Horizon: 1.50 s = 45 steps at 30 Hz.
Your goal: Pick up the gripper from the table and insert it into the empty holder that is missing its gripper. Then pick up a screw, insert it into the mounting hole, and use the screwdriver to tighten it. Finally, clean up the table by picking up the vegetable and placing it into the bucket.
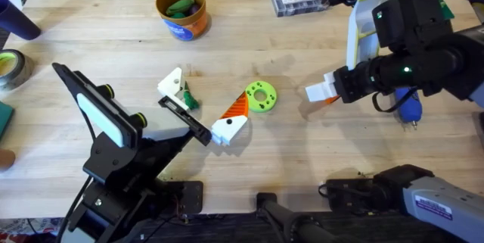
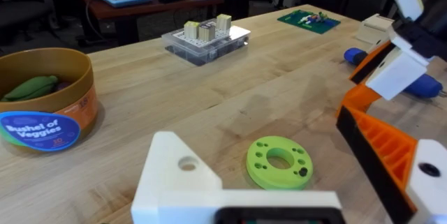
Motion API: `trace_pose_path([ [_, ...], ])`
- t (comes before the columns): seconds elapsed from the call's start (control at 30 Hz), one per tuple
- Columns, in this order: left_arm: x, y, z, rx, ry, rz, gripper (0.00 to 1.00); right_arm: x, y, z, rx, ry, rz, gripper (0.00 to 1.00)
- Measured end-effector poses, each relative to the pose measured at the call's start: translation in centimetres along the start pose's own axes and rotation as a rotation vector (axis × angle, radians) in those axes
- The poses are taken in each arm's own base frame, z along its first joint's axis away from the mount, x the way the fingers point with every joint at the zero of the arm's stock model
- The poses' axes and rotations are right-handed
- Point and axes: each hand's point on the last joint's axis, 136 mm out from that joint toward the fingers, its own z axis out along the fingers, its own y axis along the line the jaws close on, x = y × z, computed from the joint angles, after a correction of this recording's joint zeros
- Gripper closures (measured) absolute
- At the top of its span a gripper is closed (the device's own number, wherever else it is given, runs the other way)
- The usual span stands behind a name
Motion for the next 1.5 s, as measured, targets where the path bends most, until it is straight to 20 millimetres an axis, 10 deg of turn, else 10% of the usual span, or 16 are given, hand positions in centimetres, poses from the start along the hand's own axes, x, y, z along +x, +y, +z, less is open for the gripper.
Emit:
trace_pose_path([
  [0.53, -0.1, 0.0, 0.0, 0.002, 0.000, 0.000, 0.007, -4.1, -1.0, -2.1, 0.072, -0.211, -0.023, 0.154],
  [0.97, -0.1, 0.0, 0.0, 0.002, 0.000, 0.000, 0.007, -1.2, -2.3, -9.5, 0.222, -0.342, -0.011, 0.154],
  [1.5, -0.1, 0.0, 0.0, 0.002, 0.000, 0.000, 0.007, 2.9, -0.7, -5.9, 0.094, 0.049, 0.032, 0.154],
])
